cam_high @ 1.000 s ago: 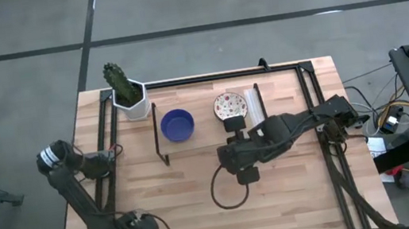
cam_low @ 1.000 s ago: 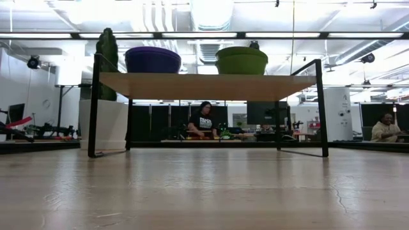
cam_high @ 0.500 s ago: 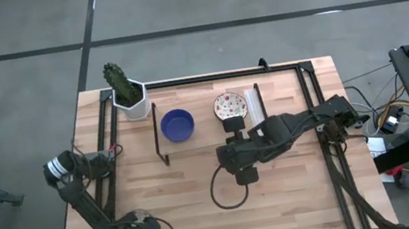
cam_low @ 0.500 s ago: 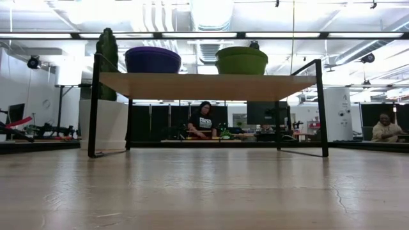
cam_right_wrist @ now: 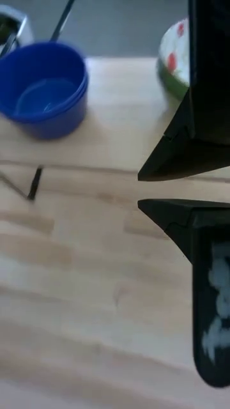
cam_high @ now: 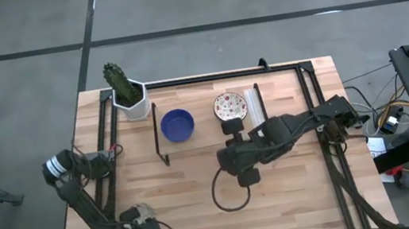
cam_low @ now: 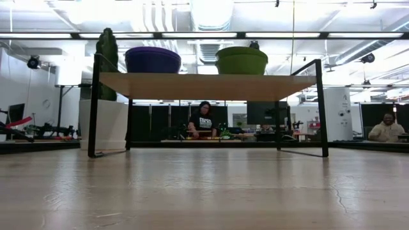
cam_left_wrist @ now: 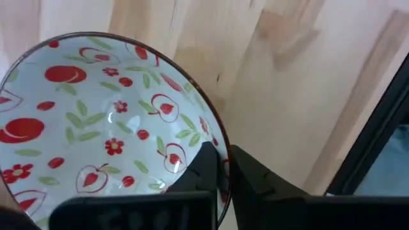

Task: Pick & Place Mini bowls
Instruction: Stack the white patterned bowl on the white patterned bowls on the shelf

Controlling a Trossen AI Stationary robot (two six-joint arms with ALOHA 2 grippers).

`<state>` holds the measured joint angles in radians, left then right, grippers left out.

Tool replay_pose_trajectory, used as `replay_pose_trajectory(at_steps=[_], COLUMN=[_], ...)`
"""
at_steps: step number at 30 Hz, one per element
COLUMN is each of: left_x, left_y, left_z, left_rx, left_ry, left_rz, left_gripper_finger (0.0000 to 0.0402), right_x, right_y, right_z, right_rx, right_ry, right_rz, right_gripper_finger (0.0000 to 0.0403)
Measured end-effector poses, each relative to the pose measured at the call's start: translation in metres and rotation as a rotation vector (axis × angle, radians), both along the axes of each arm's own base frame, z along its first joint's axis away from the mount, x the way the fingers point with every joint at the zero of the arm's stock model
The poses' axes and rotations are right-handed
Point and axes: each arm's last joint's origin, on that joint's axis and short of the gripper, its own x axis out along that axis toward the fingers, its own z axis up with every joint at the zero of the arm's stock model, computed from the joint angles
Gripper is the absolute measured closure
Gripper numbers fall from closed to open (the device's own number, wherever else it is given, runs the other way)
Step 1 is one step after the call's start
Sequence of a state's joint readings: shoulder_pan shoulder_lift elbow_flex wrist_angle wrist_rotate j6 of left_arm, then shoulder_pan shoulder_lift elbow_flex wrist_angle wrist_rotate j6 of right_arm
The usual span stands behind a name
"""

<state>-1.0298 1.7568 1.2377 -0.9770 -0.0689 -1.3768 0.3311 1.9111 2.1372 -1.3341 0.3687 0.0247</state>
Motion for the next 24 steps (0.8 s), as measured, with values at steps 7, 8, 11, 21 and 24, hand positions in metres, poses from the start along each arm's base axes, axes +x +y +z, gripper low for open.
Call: replay_pose_trajectory(at_steps=[7, 8, 11, 21, 24], left_x=[0.005, 0.007, 0.008, 0.015, 0.019], left_y=[0.0, 0.0, 0.002, 0.003, 0.002], left_z=[0.017, 0.021, 0.035, 0.074, 0.082], left_rx=[0.045, 0.045, 0.066, 0.11, 0.113], left_ry=[-0.175, -0.205, -0.28, -0.466, -0.484], left_rz=[-0.103, -0.117, -0.174, -0.338, -0.387], left_gripper_finger=[0.0398, 0.0399, 0.04, 0.0401, 0.0401], right_x=[0.006, 0.008, 0.011, 0.032, 0.038], right_y=[0.013, 0.015, 0.022, 0.034, 0.038], right_z=[0.003, 0.002, 0.001, -0.019, -0.028], right_rx=[0.189, 0.214, 0.28, 0.377, 0.38], right_ry=[-0.022, -0.029, -0.045, -0.175, -0.217], right_rz=[0.201, 0.235, 0.346, 0.51, 0.541], right_gripper_finger=[0.0351, 0.0351, 0.0351, 0.0349, 0.0337])
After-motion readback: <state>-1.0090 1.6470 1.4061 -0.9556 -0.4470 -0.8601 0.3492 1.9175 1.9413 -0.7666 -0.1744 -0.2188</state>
